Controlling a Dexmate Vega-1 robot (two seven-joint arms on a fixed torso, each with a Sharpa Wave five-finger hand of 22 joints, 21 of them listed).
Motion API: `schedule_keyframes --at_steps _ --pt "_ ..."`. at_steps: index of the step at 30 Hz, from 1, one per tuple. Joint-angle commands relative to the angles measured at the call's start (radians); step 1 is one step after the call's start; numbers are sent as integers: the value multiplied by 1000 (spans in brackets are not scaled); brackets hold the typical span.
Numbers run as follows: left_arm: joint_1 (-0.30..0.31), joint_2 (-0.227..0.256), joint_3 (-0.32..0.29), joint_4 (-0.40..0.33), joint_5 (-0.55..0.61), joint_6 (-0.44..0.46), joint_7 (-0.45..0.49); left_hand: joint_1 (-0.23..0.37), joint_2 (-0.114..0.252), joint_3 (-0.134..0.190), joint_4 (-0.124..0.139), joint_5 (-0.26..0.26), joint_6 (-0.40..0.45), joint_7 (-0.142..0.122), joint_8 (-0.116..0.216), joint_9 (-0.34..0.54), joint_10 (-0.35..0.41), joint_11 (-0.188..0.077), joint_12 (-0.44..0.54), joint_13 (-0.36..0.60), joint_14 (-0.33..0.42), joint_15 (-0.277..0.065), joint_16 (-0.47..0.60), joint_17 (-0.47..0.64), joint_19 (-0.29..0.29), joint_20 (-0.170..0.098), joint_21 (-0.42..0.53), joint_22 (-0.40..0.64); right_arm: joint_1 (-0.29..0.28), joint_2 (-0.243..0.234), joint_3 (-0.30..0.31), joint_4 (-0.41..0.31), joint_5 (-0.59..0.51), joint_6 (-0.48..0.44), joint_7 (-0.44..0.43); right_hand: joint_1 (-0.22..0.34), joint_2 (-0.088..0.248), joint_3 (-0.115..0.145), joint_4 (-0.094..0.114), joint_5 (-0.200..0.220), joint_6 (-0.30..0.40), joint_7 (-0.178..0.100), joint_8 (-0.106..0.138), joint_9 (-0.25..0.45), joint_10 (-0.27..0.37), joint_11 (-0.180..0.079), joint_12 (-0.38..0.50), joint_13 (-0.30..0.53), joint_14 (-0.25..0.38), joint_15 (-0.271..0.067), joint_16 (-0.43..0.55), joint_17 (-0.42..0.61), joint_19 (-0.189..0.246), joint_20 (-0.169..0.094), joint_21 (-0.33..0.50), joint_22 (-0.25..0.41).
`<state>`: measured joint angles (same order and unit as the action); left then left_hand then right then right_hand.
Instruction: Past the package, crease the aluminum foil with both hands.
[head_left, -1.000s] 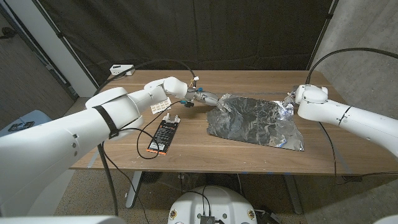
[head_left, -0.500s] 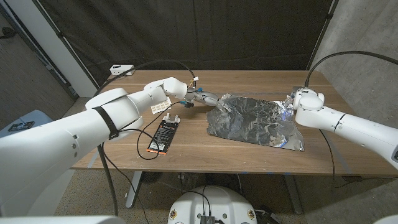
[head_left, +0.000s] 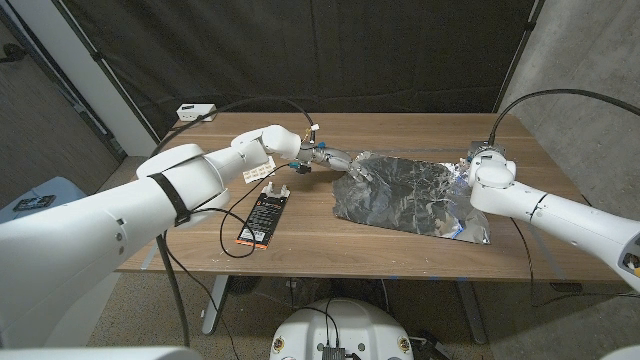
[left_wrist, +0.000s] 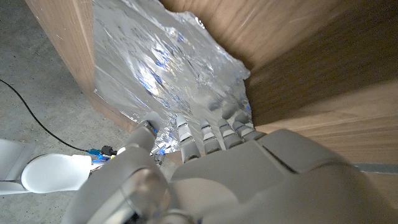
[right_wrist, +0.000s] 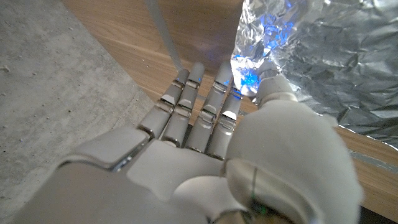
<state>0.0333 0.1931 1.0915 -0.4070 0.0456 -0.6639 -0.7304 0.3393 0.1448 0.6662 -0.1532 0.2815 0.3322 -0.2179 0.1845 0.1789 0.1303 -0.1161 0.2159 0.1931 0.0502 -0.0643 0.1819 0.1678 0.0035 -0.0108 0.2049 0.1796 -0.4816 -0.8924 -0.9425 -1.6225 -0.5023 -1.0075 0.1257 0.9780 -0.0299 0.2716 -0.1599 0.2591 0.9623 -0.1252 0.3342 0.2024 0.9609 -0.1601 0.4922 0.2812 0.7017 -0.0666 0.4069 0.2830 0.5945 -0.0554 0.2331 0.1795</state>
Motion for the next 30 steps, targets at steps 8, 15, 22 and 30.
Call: schedule_keyframes --at_steps 8,15,22,30 --pt "8 4 -13 -15 4 1 -24 17 -1 -1 -7 -5 6 -2 0 2 10 -2 3 1 12 -2 2 3 10 5 7 5 -33 6 26 0 -7 9 -64 39 10 -4 -1 6 45 -4 18 5 39 -17 16 4 40 -159 13 9 21 -22 6 2" --pt "9 2 -12 -11 9 6 -19 20 -1 -1 -8 -5 8 -2 0 3 10 -4 2 1 13 -2 2 3 10 5 6 5 -34 7 28 -3 -9 10 -68 53 16 -5 0 8 72 -6 27 6 71 -22 31 9 66 -162 21 13 24 -28 4 1" --pt "9 0 -11 -8 11 15 -14 22 0 -1 -8 -6 9 -2 0 3 11 -2 2 2 14 -1 2 3 10 6 6 5 -31 1 30 -18 -16 10 -61 67 20 -7 0 8 94 -6 34 8 93 -30 43 16 86 -163 26 17 28 -35 3 1" --pt "8 -8 -6 0 14 21 -6 24 0 -1 -9 -6 12 -2 1 3 13 -4 2 2 14 -2 2 3 11 5 6 5 -29 -11 30 -49 -28 -2 -43 81 23 -7 -2 8 103 -3 37 9 99 -30 46 19 95 -165 27 19 26 -36 1 1"
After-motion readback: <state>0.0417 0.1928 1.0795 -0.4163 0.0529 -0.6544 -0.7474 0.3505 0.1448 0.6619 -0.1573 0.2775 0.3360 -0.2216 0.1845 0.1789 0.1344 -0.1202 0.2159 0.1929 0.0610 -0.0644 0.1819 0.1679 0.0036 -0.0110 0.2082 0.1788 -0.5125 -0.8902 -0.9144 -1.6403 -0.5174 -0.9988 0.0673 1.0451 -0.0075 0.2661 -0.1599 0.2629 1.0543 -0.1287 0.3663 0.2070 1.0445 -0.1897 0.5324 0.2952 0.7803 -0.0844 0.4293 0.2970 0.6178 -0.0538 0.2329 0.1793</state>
